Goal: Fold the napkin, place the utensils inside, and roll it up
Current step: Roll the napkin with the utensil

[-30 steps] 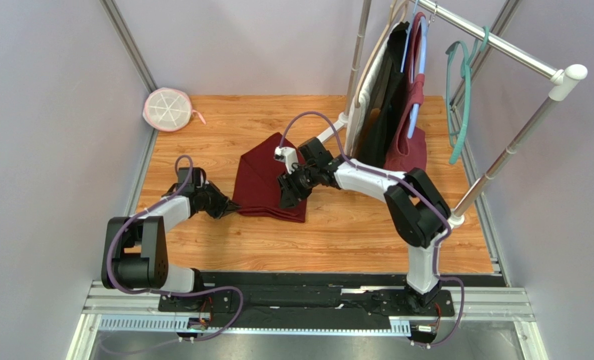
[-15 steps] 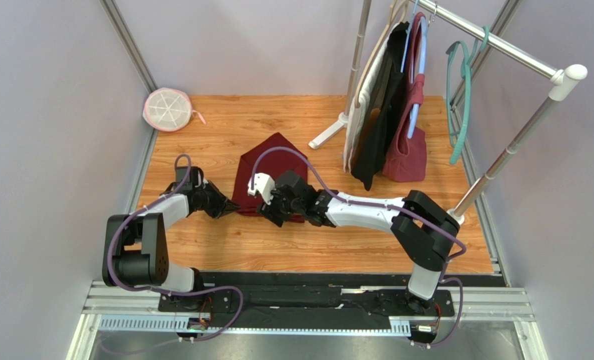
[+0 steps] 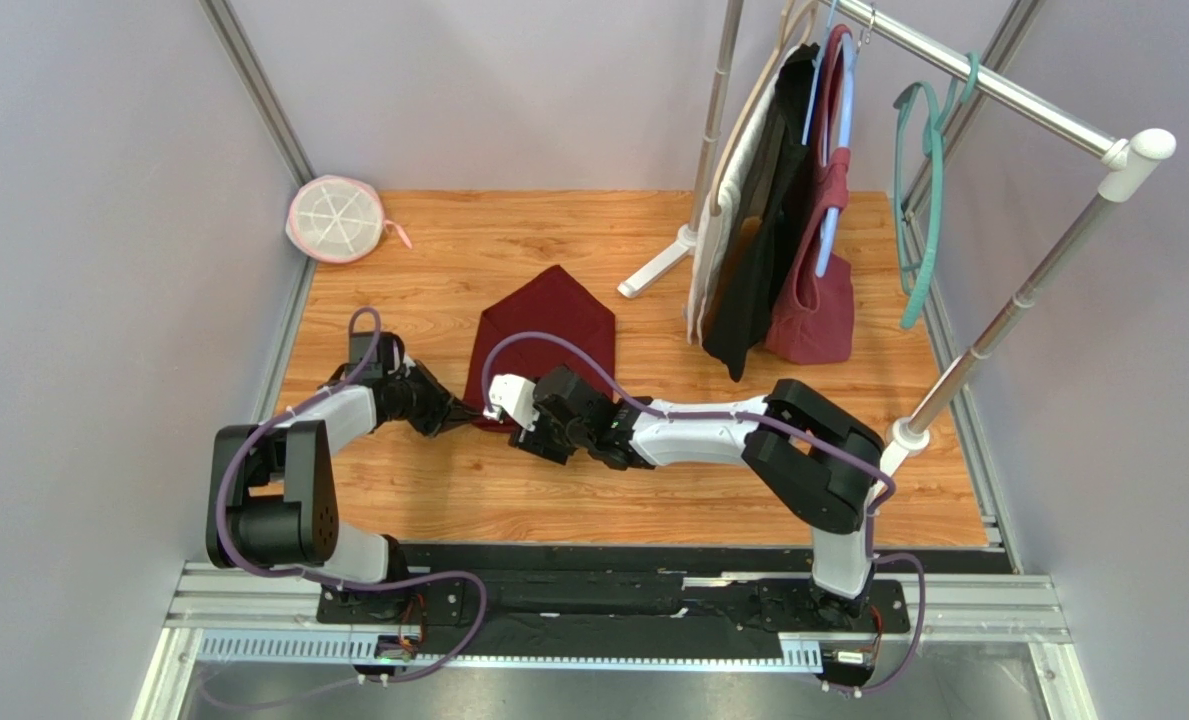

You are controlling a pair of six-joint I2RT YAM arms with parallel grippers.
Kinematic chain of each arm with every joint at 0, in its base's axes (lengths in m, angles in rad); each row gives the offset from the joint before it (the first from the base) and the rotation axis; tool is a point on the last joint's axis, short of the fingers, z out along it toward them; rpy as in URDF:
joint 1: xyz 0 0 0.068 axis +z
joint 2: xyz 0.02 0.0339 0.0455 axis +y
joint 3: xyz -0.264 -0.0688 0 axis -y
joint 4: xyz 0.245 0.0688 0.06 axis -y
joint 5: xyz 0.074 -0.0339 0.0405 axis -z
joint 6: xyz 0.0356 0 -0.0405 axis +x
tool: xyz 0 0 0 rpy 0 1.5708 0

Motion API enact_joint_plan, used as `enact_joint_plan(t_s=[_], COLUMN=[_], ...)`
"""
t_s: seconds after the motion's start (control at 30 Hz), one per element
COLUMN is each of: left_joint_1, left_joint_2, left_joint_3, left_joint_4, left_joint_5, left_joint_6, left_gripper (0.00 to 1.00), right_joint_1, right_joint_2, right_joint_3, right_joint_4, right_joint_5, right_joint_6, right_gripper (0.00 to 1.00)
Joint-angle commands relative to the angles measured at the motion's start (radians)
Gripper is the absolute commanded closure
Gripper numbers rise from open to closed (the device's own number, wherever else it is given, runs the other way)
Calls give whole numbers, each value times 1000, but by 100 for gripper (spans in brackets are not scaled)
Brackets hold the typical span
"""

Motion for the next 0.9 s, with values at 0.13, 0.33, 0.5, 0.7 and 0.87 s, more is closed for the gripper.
enact_joint_plan(t_s=[0.13,0.33,0.5,0.7,0.87], left_joint_1=[17,20,21,23,23], left_joint_2=[9,7,0,-126,-287], left_joint_3=[42,48,62,66,16], left_joint_4=[-6,-6,-6,4,2], left_joint_5=[31,37,49,-44,-155], left_joint_6=[27,31,57,103,152], left_gripper=[100,100,95,36,34], right_joint_1=[18,19,15,-36,-103], right_joint_2=[55,112,114,126,177], right_joint_3=[34,69,115,245,391], right_joint_4=[18,-56,-189,-413,-587], right_joint_5=[47,103,36,-173,-396], right_joint_6=[-50,-39,13,155,329], right_gripper=[43,79,100,100,100])
